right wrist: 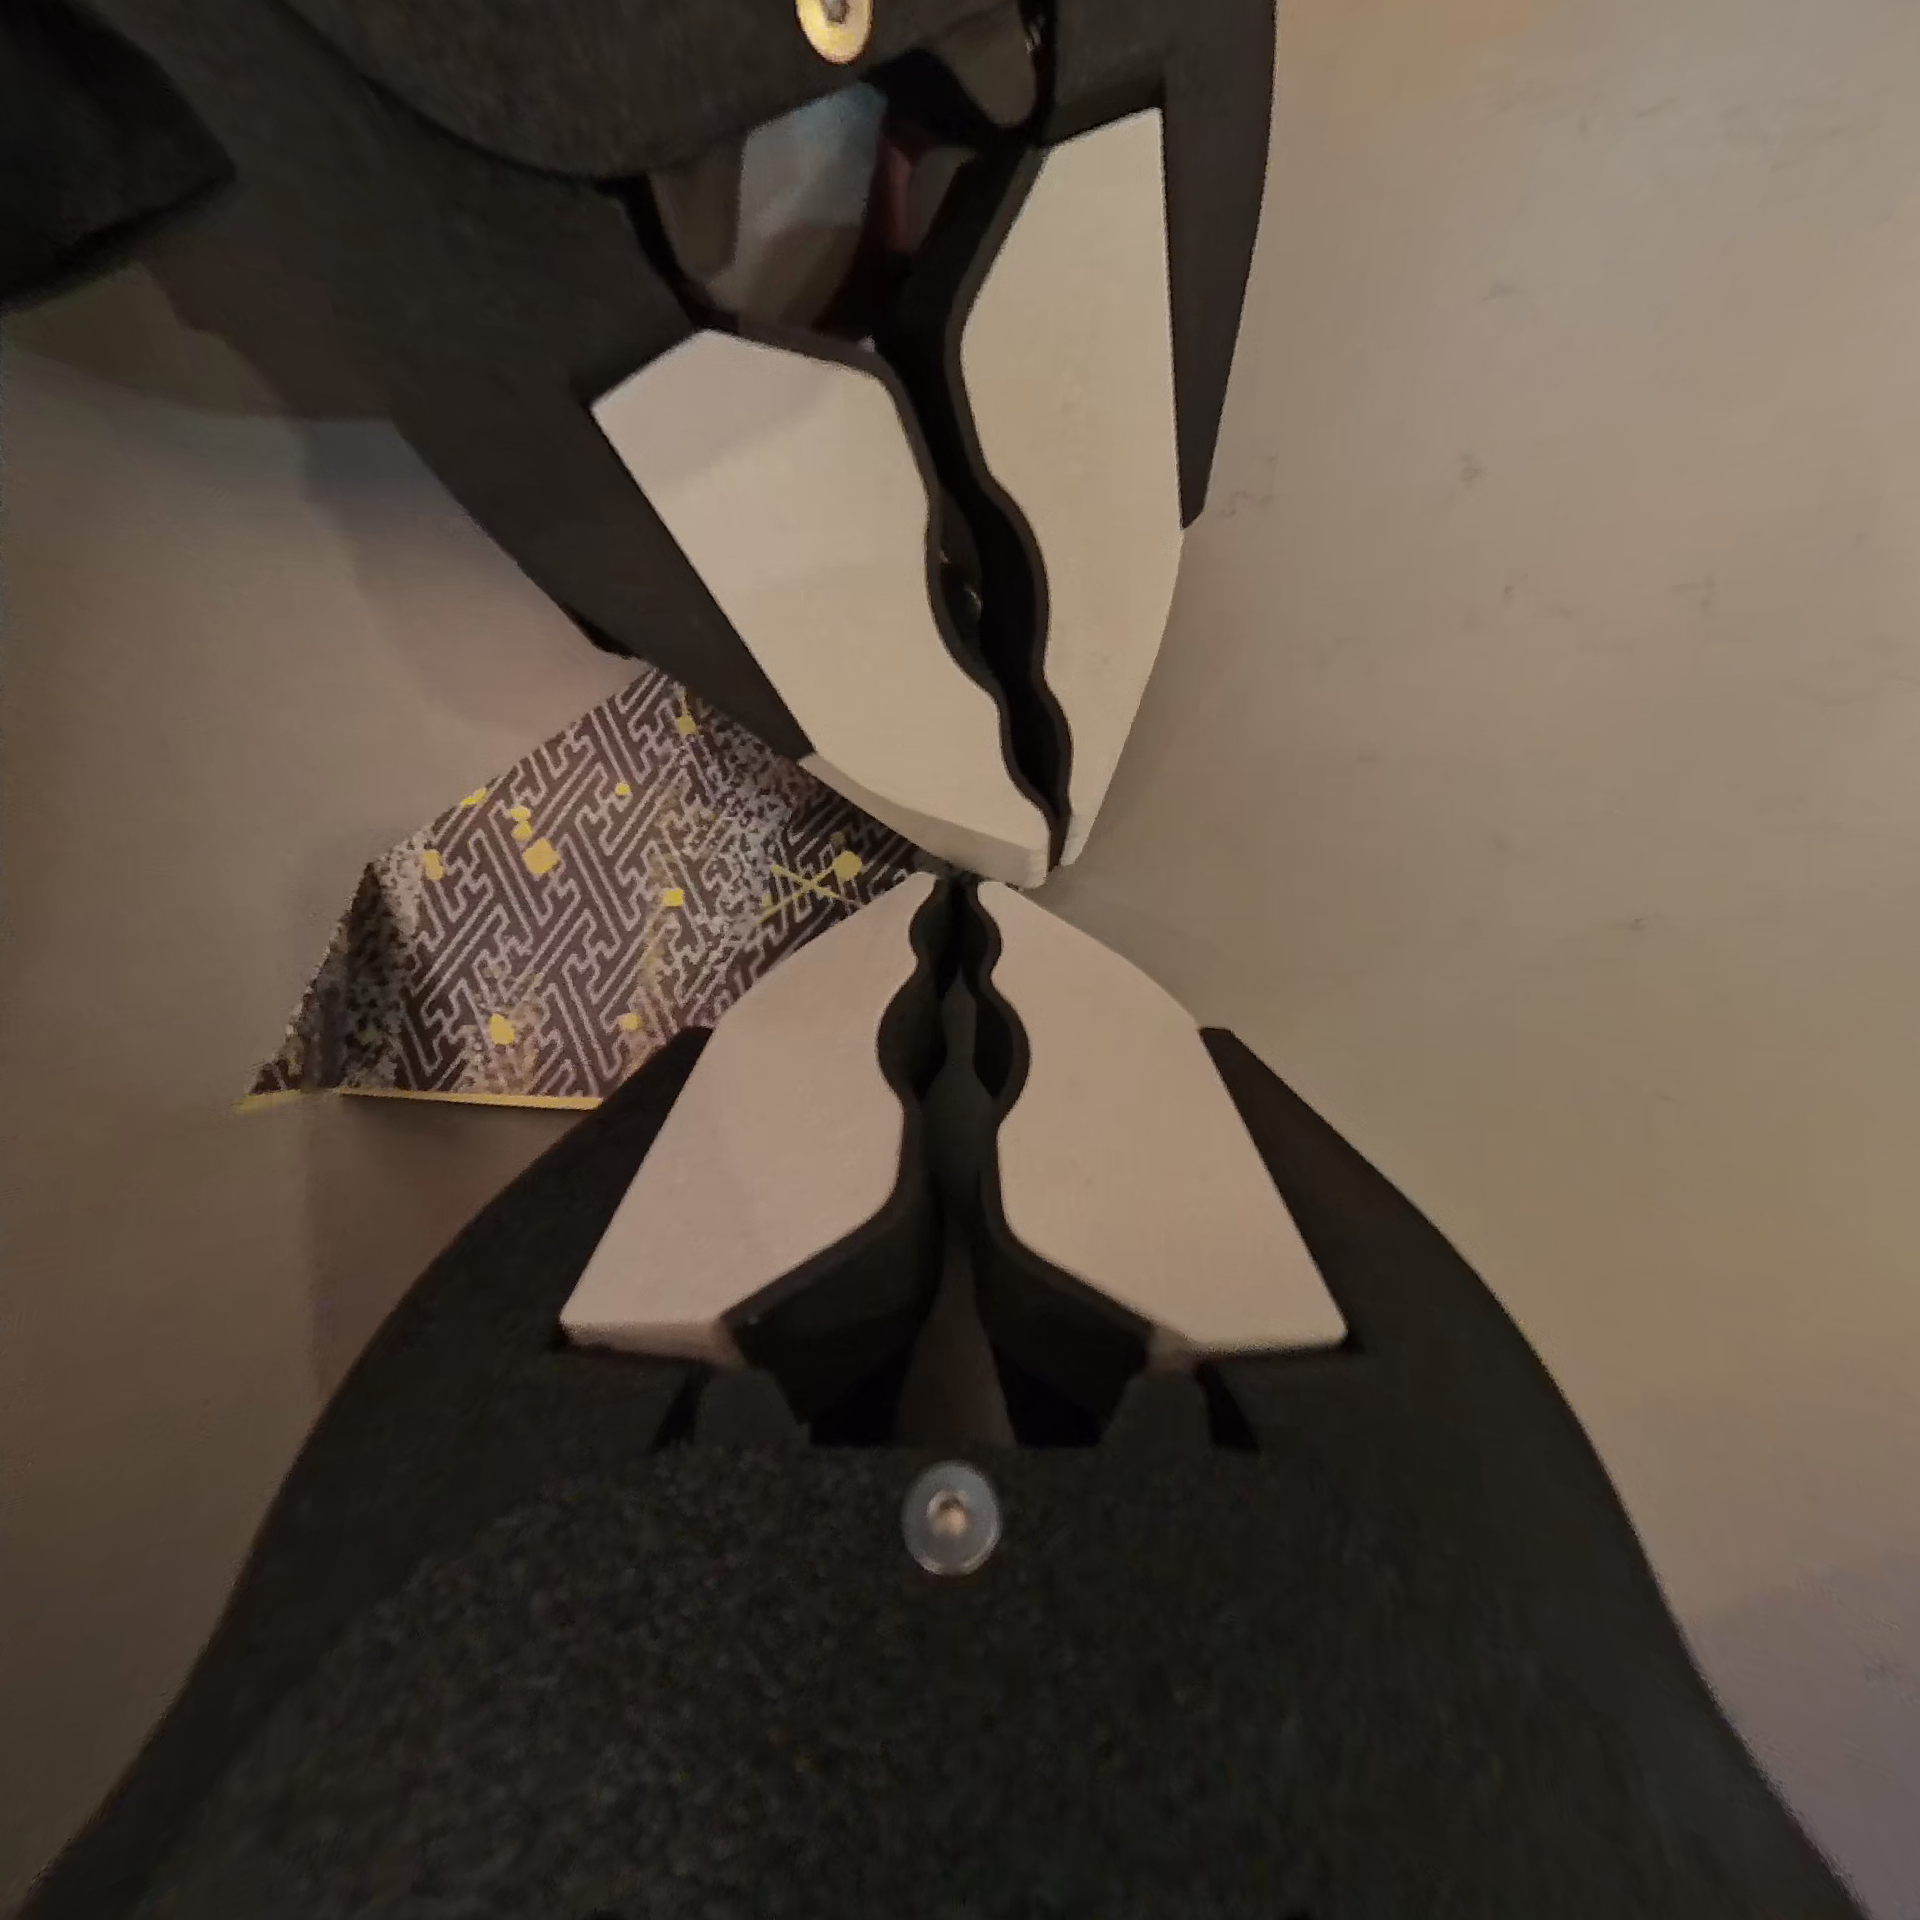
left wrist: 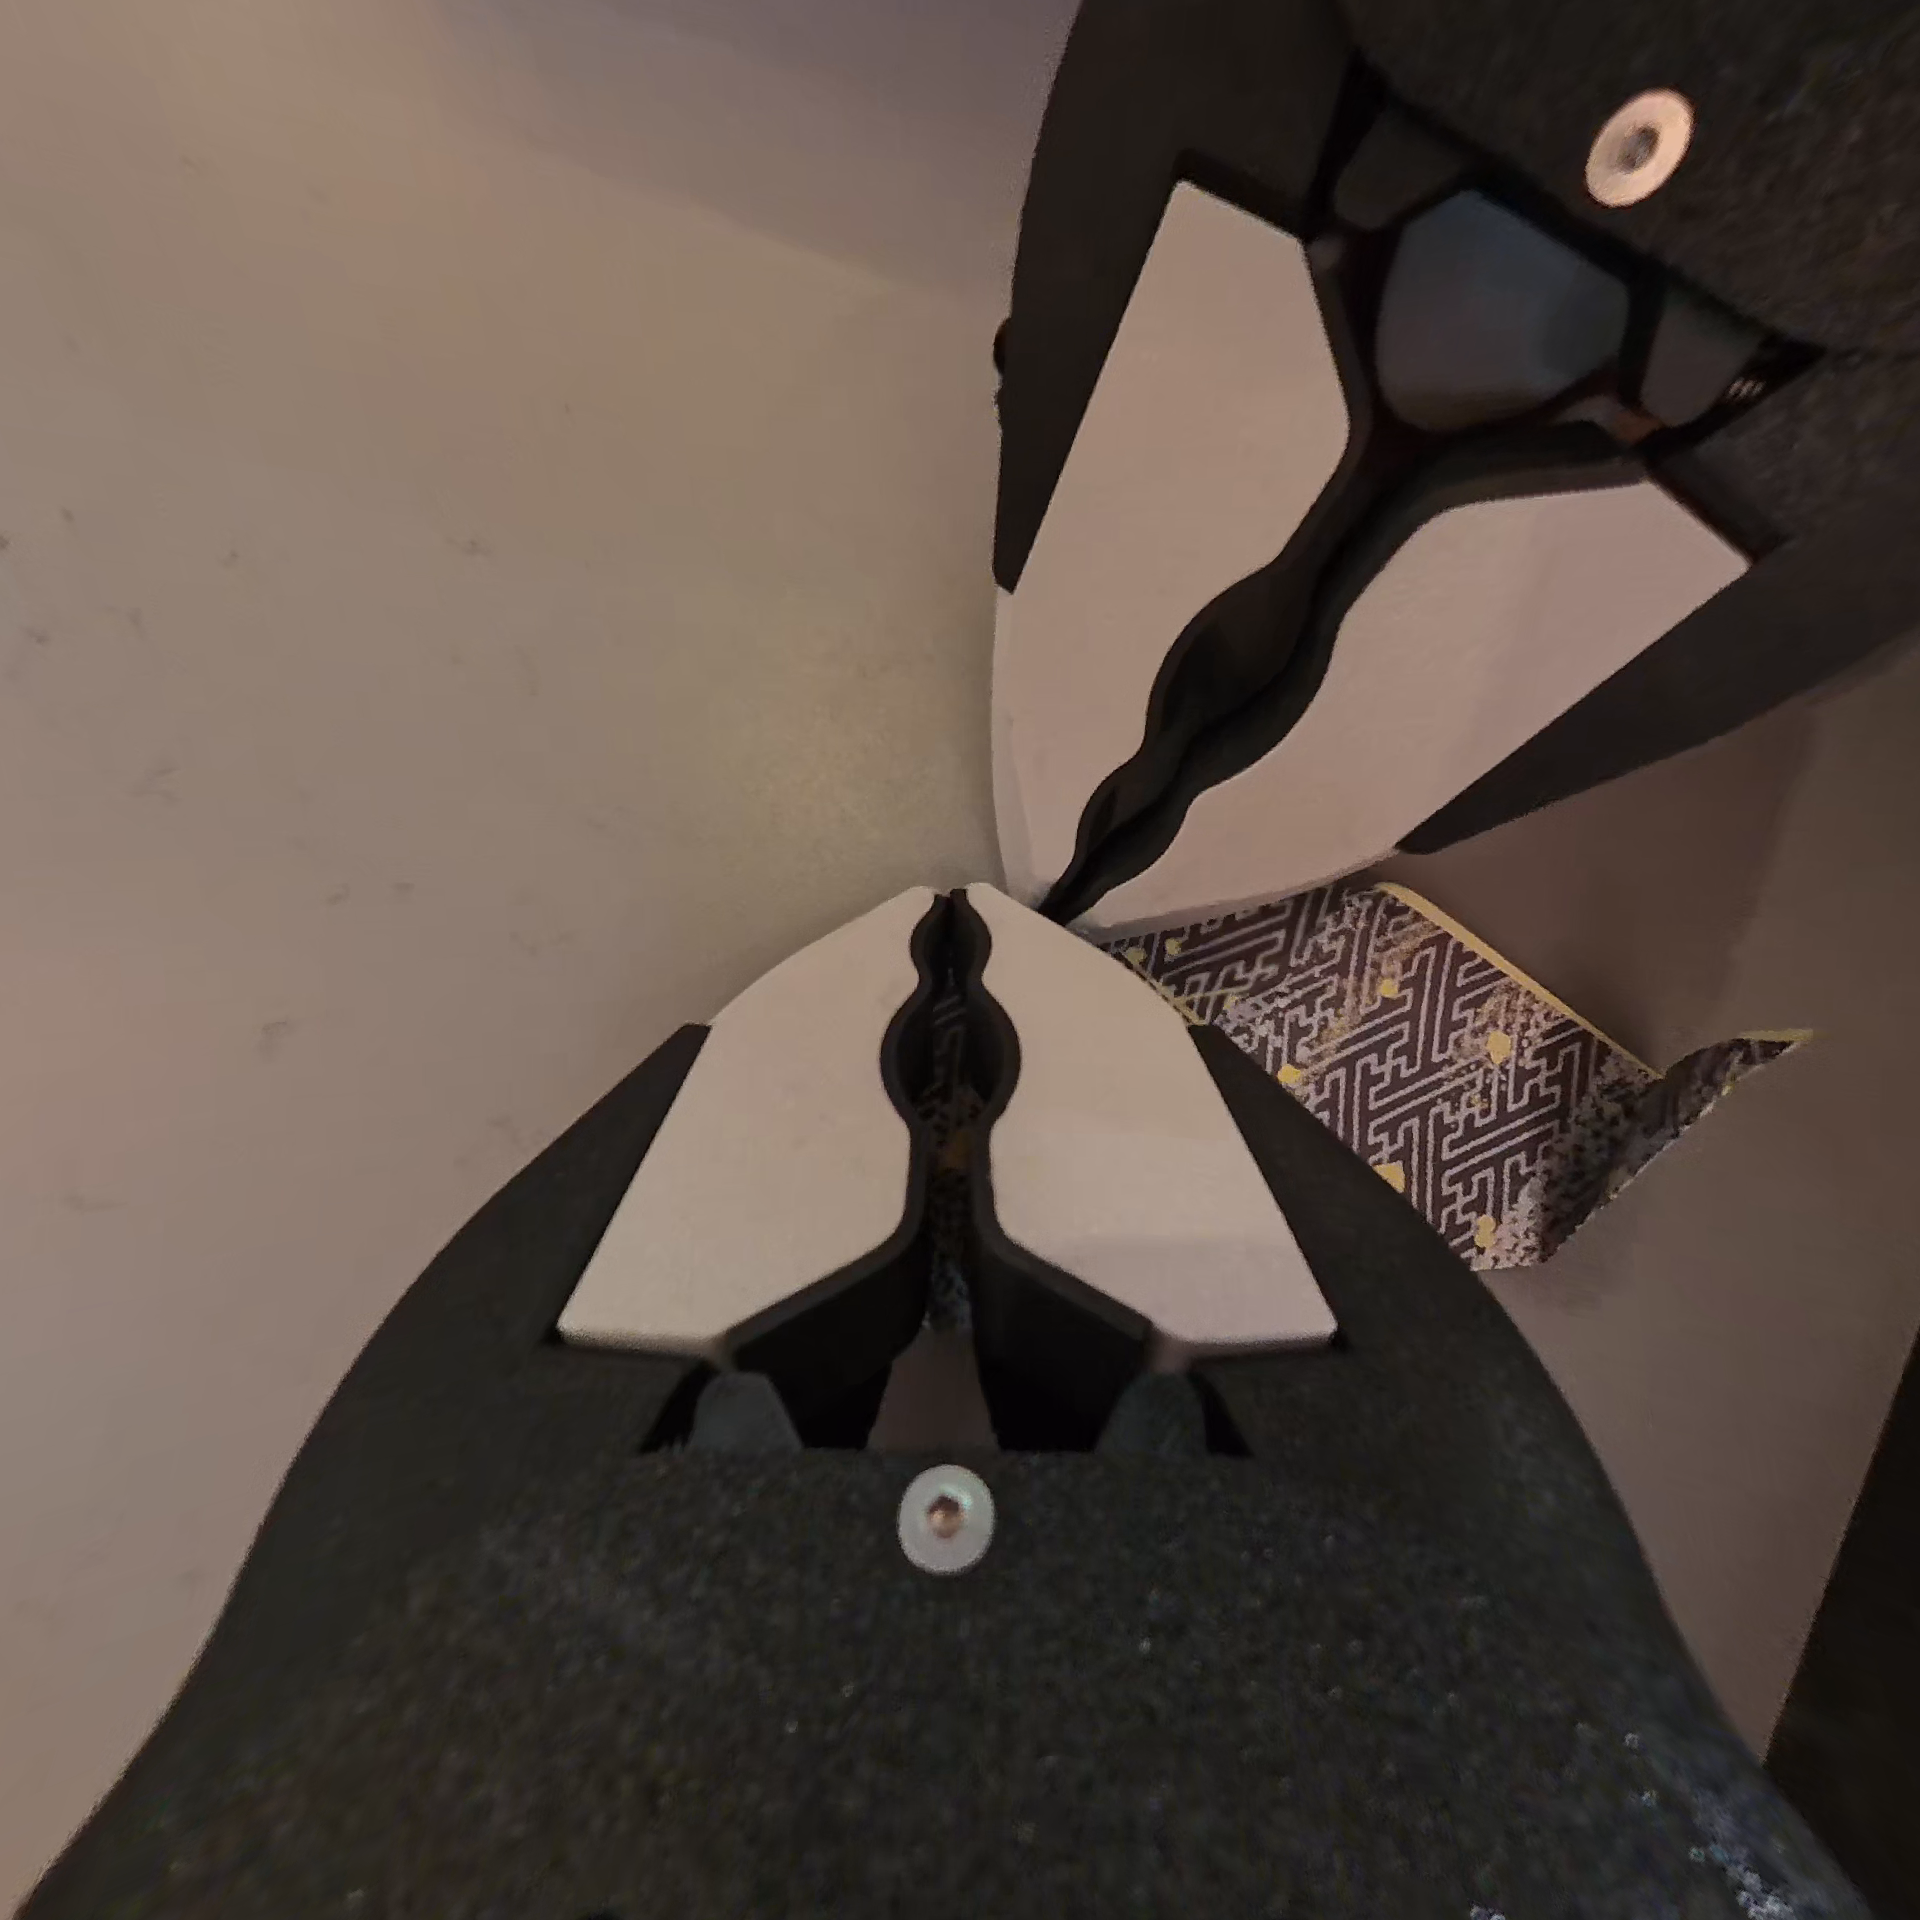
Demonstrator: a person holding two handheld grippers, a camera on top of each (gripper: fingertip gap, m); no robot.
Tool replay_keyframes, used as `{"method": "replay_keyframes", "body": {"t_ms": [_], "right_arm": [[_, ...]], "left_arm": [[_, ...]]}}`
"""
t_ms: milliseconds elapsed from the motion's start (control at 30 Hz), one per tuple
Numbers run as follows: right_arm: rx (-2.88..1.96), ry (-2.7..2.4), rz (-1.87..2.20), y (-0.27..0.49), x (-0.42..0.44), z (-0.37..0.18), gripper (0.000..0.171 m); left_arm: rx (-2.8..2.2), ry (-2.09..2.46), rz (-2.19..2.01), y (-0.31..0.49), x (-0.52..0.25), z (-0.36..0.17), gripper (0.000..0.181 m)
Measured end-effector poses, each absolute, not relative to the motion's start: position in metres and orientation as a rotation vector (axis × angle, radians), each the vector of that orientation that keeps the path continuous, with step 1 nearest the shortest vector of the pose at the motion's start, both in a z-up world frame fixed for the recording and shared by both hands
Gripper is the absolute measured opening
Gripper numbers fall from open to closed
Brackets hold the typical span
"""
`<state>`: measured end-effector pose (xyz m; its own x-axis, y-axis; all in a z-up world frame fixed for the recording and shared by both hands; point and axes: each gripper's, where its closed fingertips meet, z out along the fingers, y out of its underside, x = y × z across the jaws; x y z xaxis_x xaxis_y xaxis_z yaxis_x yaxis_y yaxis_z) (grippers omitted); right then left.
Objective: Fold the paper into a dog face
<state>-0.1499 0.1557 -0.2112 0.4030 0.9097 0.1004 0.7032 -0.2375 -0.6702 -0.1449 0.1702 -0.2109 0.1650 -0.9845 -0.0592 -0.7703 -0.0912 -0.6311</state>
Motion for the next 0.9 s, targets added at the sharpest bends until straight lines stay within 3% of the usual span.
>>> {"method": "replay_keyframes", "body": {"t_ms": [900], "right_arm": [[-2.227, -1.052, 0.287, 0.109, -0.136, -0.211, 0.001]], "left_arm": [[-1.855, 1.666, -0.502, 0.168, -0.145, -0.211, 0.000]]}}
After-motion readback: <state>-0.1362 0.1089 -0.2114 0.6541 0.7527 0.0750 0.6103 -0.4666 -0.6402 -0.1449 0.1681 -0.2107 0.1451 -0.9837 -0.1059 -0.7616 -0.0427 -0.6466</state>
